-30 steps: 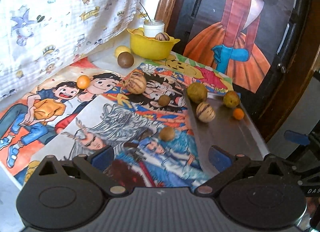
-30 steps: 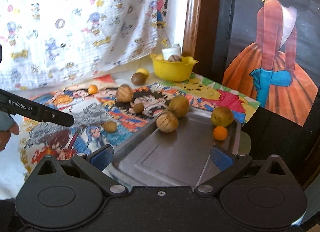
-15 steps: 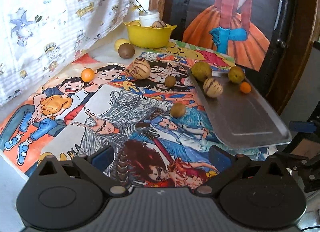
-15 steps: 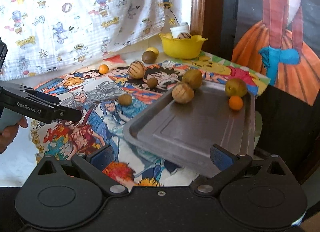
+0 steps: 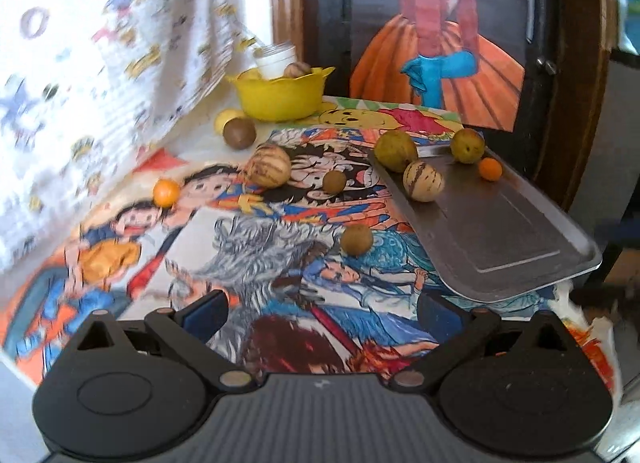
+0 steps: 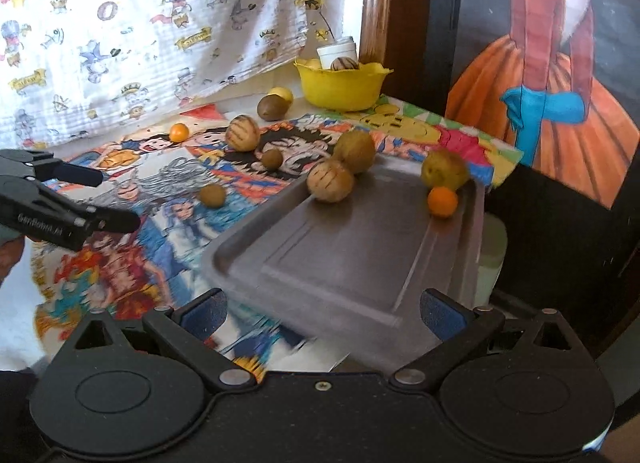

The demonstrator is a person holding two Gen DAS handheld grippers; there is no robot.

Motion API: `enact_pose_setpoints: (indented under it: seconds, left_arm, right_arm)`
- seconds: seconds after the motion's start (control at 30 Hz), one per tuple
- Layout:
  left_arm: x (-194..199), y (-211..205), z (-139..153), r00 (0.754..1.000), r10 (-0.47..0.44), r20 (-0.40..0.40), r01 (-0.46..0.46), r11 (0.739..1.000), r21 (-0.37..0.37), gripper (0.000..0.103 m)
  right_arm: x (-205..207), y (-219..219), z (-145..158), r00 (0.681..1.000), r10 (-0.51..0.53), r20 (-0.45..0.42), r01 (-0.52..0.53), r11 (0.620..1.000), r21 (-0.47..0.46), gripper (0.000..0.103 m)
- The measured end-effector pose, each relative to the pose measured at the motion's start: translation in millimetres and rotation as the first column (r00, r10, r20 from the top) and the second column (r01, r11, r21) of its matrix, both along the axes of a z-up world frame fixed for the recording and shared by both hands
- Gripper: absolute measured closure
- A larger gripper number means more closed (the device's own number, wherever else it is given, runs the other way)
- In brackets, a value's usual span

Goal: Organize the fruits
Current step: 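Withdraw both grippers from the tray, then grasp a small brown fruit with the left gripper while the right gripper grasps another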

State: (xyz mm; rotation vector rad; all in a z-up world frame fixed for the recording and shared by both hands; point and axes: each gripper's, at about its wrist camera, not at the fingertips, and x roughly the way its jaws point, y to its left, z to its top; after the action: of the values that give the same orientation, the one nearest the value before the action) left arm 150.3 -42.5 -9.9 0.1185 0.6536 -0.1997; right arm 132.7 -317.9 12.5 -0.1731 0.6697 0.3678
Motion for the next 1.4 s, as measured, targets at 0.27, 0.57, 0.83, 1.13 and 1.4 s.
enact_pose_setpoints:
  seconds: [0.27, 0.57, 0.83, 1.13, 1.4]
  left_arm:
    - [24.9, -8.7, -2.8, 0.995, -0.101, 0.027, 0.098, 0.991, 0.091, 0.001]
    - [51.3, -15.4, -14.8, 0.990, -0.143, -0.003, 0.143, 0.988, 0.060, 0.013]
    - [72.2, -16.9, -21.6, 0.991, -0.128, -0.049, 0.126, 0.991, -0.040, 0.030]
    - [89.7, -12.9, -28.4, 0.990, -0.105, -0.095, 0.094, 0.990, -0.108, 0.054]
    - [95.5, -12.1, -29.4, 0.985, -0.125, -0.115, 0.110, 0.985, -0.130, 0.074]
  right_arm:
    - [64.1, 13.9, 25.1, 0.992, 0.096, 0.078, -0.095, 0.995, -0.023, 0.002]
    - [148.3, 58.2, 21.6, 0.980, 0.199, 0.026, -0.200, 0.979, 0.032, 0.017]
    - [189.2, 89.6, -3.1, 0.967, 0.248, -0.065, -0.245, 0.968, 0.048, 0.036]
    - [213.6, 111.7, -25.5, 0.952, 0.278, -0.128, -0.274, 0.961, 0.045, 0.050]
    - [223.1, 124.9, -35.2, 0.947, 0.286, -0.144, -0.283, 0.958, 0.042, 0.053]
